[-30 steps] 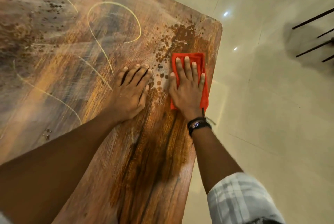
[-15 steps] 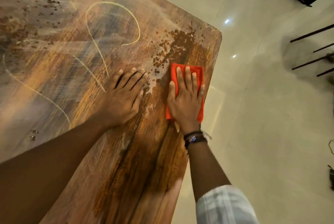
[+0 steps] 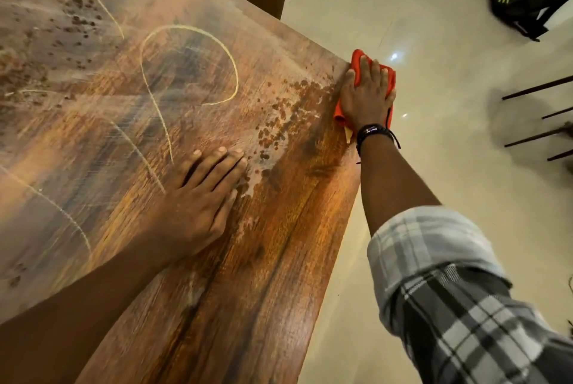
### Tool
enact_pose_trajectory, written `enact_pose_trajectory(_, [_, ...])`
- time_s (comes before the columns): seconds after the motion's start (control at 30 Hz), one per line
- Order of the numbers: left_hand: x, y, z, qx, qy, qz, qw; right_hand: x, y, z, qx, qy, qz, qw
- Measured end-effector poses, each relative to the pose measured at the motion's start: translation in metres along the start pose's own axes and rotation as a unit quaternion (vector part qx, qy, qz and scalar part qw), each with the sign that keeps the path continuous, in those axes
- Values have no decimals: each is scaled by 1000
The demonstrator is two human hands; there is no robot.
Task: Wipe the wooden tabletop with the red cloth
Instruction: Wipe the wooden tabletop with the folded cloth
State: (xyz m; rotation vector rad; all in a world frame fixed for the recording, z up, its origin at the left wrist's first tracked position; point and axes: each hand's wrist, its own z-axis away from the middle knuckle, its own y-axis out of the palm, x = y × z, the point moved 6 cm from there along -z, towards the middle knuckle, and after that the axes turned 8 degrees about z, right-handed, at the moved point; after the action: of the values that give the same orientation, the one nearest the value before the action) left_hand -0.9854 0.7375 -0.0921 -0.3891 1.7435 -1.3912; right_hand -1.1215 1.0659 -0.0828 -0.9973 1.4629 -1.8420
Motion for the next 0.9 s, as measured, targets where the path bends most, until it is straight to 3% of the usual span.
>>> enact_pose_trajectory(0.17, [-1,-1,0,3,2,-4,1000,7,9,50,5,-23,-8,1000])
enact_pose_trajectory(0.53, [-5,-6,-1,-10,-1,-21,1000,41,48,277,28,-90,20,995])
enact_pose_trajectory(0.7, [-5,-7,-1,-14,-1,-23,1000,36,40,231,7,-104,34,994])
enact_pose_trajectory(0.9, [-2,-3,0,-11,-5,-5,1000,48,28,93,8,-51,9,999])
